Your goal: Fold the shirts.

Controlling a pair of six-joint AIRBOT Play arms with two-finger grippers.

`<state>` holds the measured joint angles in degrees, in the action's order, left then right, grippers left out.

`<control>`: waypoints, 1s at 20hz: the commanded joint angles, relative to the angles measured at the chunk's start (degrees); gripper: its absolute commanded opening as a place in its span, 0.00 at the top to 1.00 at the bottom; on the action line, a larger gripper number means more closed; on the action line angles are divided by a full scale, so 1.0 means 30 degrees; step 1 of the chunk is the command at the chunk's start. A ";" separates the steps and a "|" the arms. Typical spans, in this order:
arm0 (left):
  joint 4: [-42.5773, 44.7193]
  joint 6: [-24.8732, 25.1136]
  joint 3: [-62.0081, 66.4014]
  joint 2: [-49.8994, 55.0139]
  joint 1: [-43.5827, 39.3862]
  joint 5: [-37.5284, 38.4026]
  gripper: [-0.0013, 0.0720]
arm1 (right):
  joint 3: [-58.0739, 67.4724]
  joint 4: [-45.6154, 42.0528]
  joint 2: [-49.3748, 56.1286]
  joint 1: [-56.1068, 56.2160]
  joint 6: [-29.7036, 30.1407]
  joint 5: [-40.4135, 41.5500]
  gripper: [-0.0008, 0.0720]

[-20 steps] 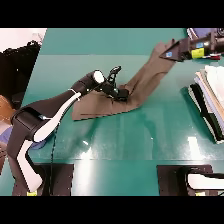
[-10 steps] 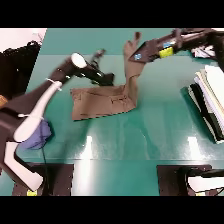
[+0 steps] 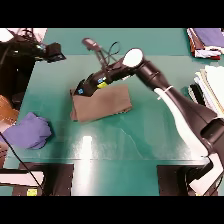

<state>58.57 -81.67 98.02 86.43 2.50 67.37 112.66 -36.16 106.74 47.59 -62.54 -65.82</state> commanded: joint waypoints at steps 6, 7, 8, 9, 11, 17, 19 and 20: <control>-0.0007 0.0393 0.0015 -0.0495 0.0663 0.1647 0.95 | -0.2324 -0.5391 -0.1180 -0.3679 -0.2397 -0.3249 0.34; -0.0007 0.0393 0.0015 -0.0495 0.0663 0.1712 0.95 | -0.3563 -0.5683 -0.1770 -0.4670 -0.2812 -0.3235 0.34; -0.0007 0.0401 0.0015 -0.0495 0.0663 0.1705 0.95 | -0.4874 -0.6025 -0.2346 -0.5778 -0.3315 -0.3191 0.34; -0.0015 0.0437 0.0015 -0.0495 0.0663 0.1705 0.95 | -0.6003 -0.6120 -0.2790 -0.6819 -0.3606 -0.3089 0.34; -0.0036 0.0583 0.0015 -0.0495 0.0663 0.1690 0.95 | -0.7868 -0.5858 -0.3293 -0.8750 -0.3840 -0.3009 0.33; -0.0160 0.0590 -0.0036 -0.0401 0.0663 0.1399 0.95 | -1.1344 -0.2011 -0.2703 -1.0142 -0.3774 -0.0277 0.03; -0.0175 0.0743 -0.0036 -0.0401 0.0663 0.1268 0.95 | -1.0972 -0.1661 -0.1639 -0.9289 -0.3767 -0.0226 0.03; -0.0175 0.0736 -0.0036 -0.0401 0.0663 0.1239 0.95 | -1.0448 -0.1311 -0.0874 -0.8772 -0.3774 -0.0342 0.03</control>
<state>58.15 -79.77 97.91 85.17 4.45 71.59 81.23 -43.72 100.66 19.44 -73.69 -68.34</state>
